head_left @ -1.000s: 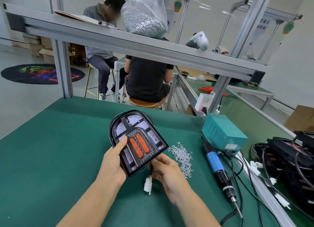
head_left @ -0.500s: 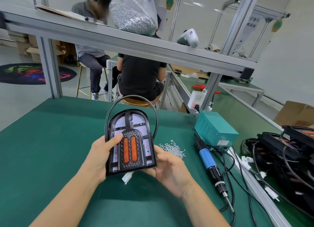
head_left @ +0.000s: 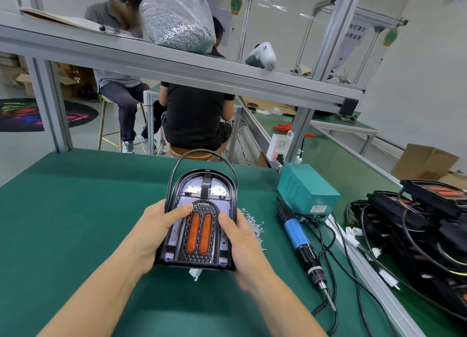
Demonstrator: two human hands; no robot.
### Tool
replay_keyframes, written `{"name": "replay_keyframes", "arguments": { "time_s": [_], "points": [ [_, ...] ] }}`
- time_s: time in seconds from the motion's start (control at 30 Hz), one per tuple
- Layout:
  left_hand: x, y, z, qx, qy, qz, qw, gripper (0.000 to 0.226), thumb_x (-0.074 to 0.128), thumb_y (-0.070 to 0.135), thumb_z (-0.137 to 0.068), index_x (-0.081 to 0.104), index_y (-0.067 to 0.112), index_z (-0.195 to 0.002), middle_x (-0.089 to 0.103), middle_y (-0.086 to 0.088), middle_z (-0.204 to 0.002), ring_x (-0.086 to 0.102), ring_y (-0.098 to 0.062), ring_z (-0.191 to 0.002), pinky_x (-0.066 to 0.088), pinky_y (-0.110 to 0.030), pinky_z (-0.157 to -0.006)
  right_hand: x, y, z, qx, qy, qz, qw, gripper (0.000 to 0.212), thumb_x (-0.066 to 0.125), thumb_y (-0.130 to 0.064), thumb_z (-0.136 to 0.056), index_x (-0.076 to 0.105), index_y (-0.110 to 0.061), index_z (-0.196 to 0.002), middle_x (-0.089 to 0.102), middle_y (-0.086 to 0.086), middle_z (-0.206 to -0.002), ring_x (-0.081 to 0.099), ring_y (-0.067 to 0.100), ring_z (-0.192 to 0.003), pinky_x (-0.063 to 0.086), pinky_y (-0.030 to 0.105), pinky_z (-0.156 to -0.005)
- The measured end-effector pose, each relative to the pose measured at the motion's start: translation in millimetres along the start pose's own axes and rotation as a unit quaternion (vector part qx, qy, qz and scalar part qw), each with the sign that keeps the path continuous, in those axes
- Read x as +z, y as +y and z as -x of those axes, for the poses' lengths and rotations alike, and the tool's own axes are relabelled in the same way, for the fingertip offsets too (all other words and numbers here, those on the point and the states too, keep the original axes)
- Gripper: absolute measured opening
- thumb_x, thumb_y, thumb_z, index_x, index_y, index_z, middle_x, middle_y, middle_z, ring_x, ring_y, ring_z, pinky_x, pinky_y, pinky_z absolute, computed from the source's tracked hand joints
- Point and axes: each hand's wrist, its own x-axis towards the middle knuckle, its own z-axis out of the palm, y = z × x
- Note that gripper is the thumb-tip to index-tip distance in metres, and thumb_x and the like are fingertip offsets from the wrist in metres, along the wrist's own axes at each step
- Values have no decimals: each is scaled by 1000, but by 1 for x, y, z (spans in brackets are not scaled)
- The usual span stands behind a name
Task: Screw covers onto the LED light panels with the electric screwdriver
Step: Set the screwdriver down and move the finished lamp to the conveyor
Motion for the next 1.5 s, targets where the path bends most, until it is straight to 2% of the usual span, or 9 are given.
{"name": "replay_keyframes", "arguments": {
  "time_s": [0.2, 0.3, 0.37, 0.6, 0.83, 1.03, 1.13, 1.27, 1.5],
  "points": [
    [30, 18, -3, 59, -91, -24, 994, 44, 65, 18, -80, 56, 21, -123, 70, -4, -114, 67, -24, -102, 52, -39, -85, -22, -32, 2, -71, 61, -31, 995, 30, 49, -18, -101, 53, -19, -131, 71, 4, -117, 68, 23, -107, 55, 43, -93],
    [52, 23, -4, 93, -99, -20, 991, 58, 66, 19, -73, 47, 29, -128, 69, 4, -115, 67, -15, -101, 49, -31, -80, -40, -49, 5, -89, 90, -48, 991, 30, 51, -19, -101, 54, -19, -131, 72, 5, -115, 70, 23, -104, 58, 40, -85],
    [67, 24, -6, 113, -114, -20, 987, 55, 65, 18, -75, 49, 29, -127, 69, 4, -114, 67, -14, -100, 47, -28, -81, -51, -56, 8, -95, 108, -52, 988, 31, 51, -20, -101, 54, -19, -131, 72, 4, -115, 70, 22, -102, 59, 36, -79],
    [119, 16, -13, 146, -152, -24, 977, 39, 54, 11, -93, 56, 36, -123, 68, 9, -116, 65, -8, -104, 51, -17, -74, -89, -72, 22, -125, 188, -52, 973, 29, 53, -22, -100, 55, -22, -129, 71, 4, -116, 68, 25, -108, 54, 48, -94],
    [193, 17, -28, 148, -171, -12, 974, 40, 43, 11, -100, 54, 34, -130, 66, 13, -120, 61, -9, -114, 44, -35, -98, -137, -102, 40, -150, 290, 35, 945, 54, 52, -36, -100, 33, -26, -149, 50, -1, -146, 50, 21, -132, 38, 50, -111],
    [263, 24, -39, 118, -214, -1, 970, 40, 44, 10, -99, 51, 25, -136, 63, 5, -127, 56, -18, -121, 40, -41, -106, -188, -149, 65, -165, 361, 129, 909, 52, 46, -39, -101, 34, -22, -148, 49, 1, -146, 48, 20, -133, 40, 49, -110],
    [298, 29, -43, 97, -245, -9, 965, 36, 43, 10, -99, 56, 25, -130, 67, 4, -119, 62, -16, -111, 50, -35, -94, -217, -175, 74, -140, 391, 167, 894, 64, 44, -41, -102, 18, -19, -155, 31, 2, -158, 32, 22, -144, 30, 49, -116],
    [343, 38, -48, 56, -272, -8, 961, 30, 41, 8, -99, 66, 23, -106, 72, 2, -86, 64, -7, -61, 50, -20, -49, -252, -207, 83, -92, 424, 187, 881, 64, 44, -39, -102, 17, -14, -155, 30, 3, -158, 34, 27, -142, 30, 52, -114],
    [391, 46, -52, -8, -307, -7, 952, 20, 43, 9, -99, 62, 15, -100, 68, -4, -87, 64, -14, -67, 55, -26, -52, -296, -236, 87, -55, 476, 184, 858, 57, 48, -31, -100, 28, -10, -150, 40, 11, -151, 43, 32, -134, 35, 56, -111]
  ]
}}
